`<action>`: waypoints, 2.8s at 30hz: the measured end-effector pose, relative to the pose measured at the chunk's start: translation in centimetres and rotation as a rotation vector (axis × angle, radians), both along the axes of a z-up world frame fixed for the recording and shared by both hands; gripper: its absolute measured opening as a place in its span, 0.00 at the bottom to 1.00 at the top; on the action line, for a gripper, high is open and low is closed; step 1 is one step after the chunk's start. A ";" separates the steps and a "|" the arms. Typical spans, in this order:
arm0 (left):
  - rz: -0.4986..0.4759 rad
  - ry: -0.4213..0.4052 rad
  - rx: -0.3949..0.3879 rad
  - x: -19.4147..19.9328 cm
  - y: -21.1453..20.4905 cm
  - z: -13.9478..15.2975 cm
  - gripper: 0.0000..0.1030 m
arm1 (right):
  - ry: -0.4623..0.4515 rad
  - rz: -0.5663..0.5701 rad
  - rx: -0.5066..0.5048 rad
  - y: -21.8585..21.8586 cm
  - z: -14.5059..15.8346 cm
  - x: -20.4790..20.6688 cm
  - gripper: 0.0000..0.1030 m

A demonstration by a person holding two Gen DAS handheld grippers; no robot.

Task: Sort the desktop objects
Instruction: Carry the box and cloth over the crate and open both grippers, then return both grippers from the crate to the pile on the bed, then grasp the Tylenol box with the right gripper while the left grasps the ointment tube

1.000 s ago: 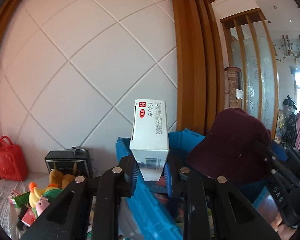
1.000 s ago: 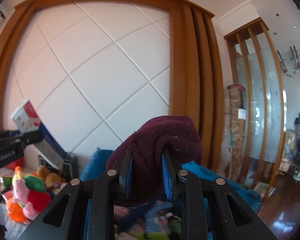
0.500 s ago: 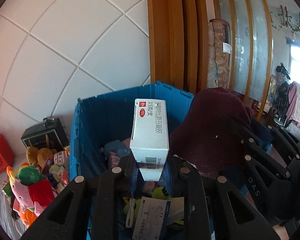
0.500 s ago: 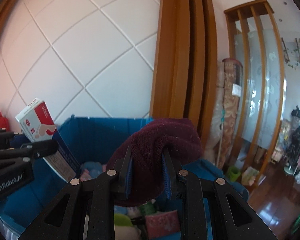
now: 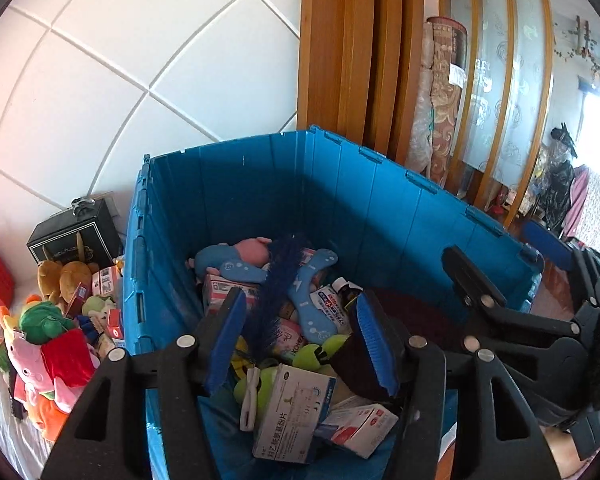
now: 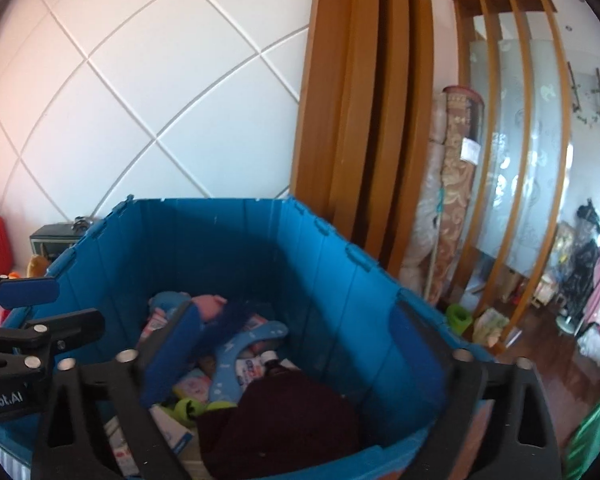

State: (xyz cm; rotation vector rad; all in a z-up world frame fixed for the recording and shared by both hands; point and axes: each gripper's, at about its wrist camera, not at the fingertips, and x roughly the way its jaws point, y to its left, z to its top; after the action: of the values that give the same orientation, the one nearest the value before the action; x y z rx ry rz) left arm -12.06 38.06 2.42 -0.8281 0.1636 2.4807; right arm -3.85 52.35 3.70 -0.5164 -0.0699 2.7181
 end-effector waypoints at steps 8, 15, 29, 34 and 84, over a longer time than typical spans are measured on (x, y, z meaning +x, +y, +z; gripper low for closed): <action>-0.007 0.047 0.044 0.9 -1.8 0.9 0.56 | 0.001 -0.026 0.010 -0.5 0.6 0.7 1.00; -0.003 0.060 0.064 1.7 -4.3 1.2 0.56 | -0.025 -0.012 -0.021 -1.7 0.6 1.1 1.00; 0.171 0.058 0.092 0.9 -16.4 -0.6 0.56 | -0.011 0.210 -0.050 -11.0 0.8 -0.7 1.00; 0.241 0.047 0.063 0.7 -21.6 -2.0 0.56 | -0.012 0.301 -0.061 -15.2 0.6 -1.7 1.00; 0.264 -0.516 -0.251 -8.8 -34.8 -29.1 0.56 | -0.711 0.440 -0.413 -30.9 -23.3 -15.5 1.00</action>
State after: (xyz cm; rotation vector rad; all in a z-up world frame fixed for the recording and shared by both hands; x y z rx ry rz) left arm -20.83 3.22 -26.68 -1.6572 0.1928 2.4126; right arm -19.36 21.48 -19.59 -1.7470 0.2239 2.8016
